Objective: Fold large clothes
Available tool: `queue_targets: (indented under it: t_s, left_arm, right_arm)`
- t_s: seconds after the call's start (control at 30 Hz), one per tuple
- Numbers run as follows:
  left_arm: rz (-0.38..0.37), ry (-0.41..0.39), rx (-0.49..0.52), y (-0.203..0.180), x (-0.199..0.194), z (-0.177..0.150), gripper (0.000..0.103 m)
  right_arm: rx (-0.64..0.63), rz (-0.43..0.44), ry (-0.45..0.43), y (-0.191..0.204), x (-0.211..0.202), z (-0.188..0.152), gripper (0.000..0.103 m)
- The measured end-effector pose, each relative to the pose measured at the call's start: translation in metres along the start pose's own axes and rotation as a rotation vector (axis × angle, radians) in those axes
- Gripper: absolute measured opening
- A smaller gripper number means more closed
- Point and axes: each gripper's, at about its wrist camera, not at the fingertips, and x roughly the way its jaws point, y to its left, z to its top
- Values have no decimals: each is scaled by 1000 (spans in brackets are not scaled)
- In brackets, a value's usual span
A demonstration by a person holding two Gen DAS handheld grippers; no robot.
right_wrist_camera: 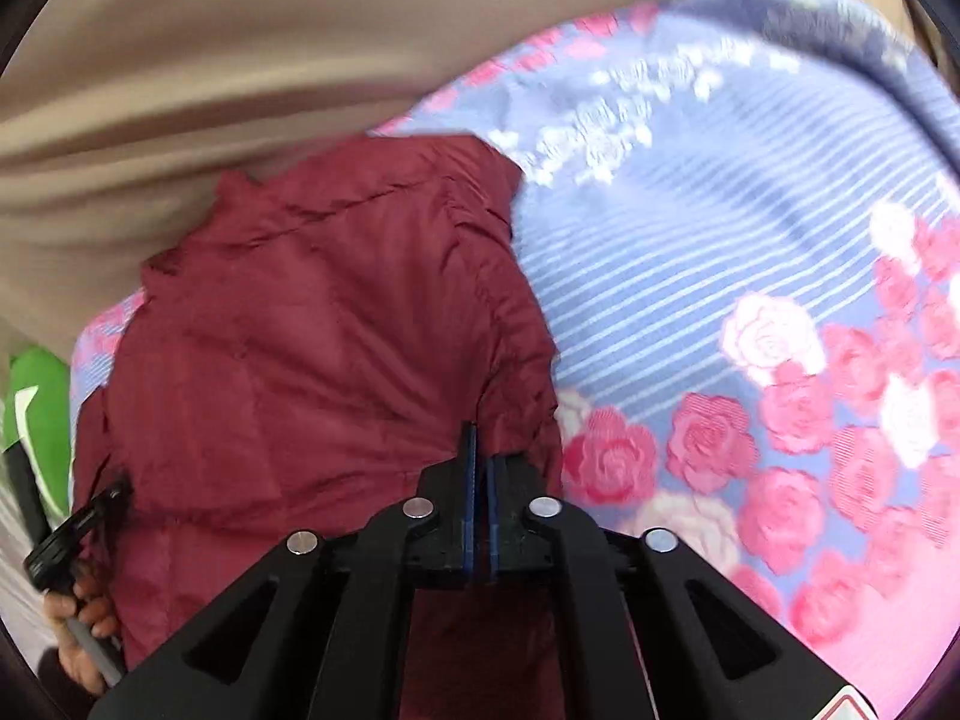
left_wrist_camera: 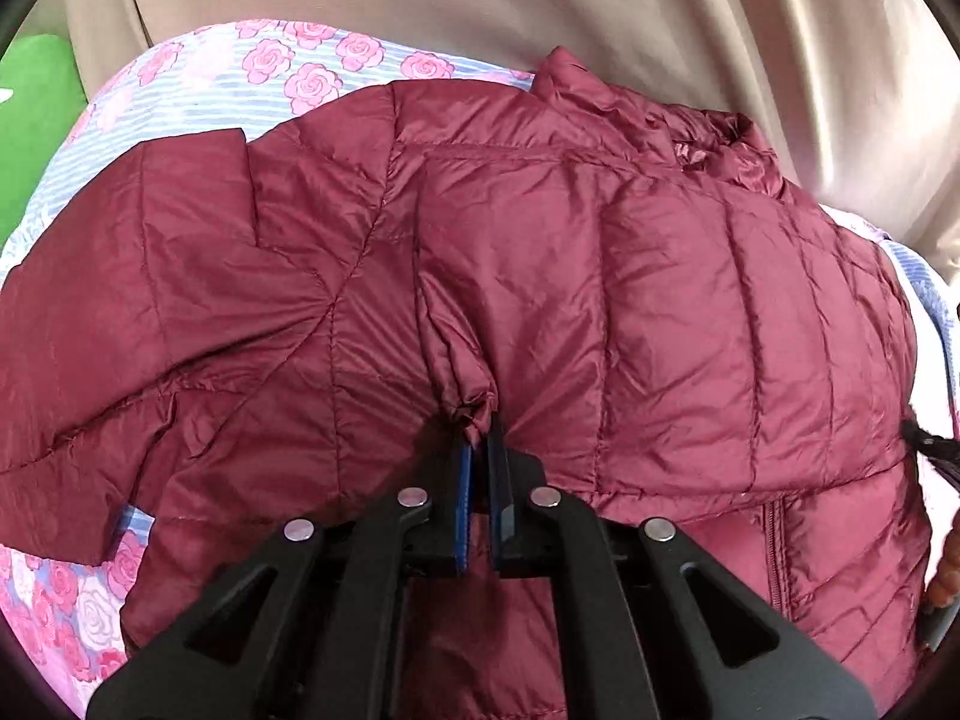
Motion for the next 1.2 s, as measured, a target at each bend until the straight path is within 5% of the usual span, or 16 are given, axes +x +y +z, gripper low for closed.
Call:
queue_targets:
  t_s: [0.2,0.4,0.47,0.57,0.67,0.77,0.93,1.07,1.2]
  left_arm:
    - [5,-21,3,-2,-2,-4,5]
    - [1,-26,0,-6,2,-3,5]
    - [-5,-27,0,-5,2,-4,6]
    - [-5,-25,7,0,-3,-7,6]
    - [0,-25,11,1,-5,-7,6]
    - [1,-25,11,-3,-3,-7,6]
    - [5,-26,16,-3,-4,-7,6]
    - [-5,-26,8,-2,-4,-7,7]
    - [-33,-28,10,1,-5,-7,14]
  right_arm:
    - [-104,-13,-116,12,-54,8,11]
    - [-285,-128,-30,45,3,18,6]
    - [-279,-197,0,25,24,12,0]
    - [-196,-160,-8,-5,19,15,0]
    - [-130,-269,-49,-23,4,22,6]
    - [-82,-134,-100,-12,-17,44,6]
    - [-230,-41,-147,67,-3,81,6]
    - [-231,-150,-89,71,56,91,0]
    - [-163,-149,-75,38,82,85,0]
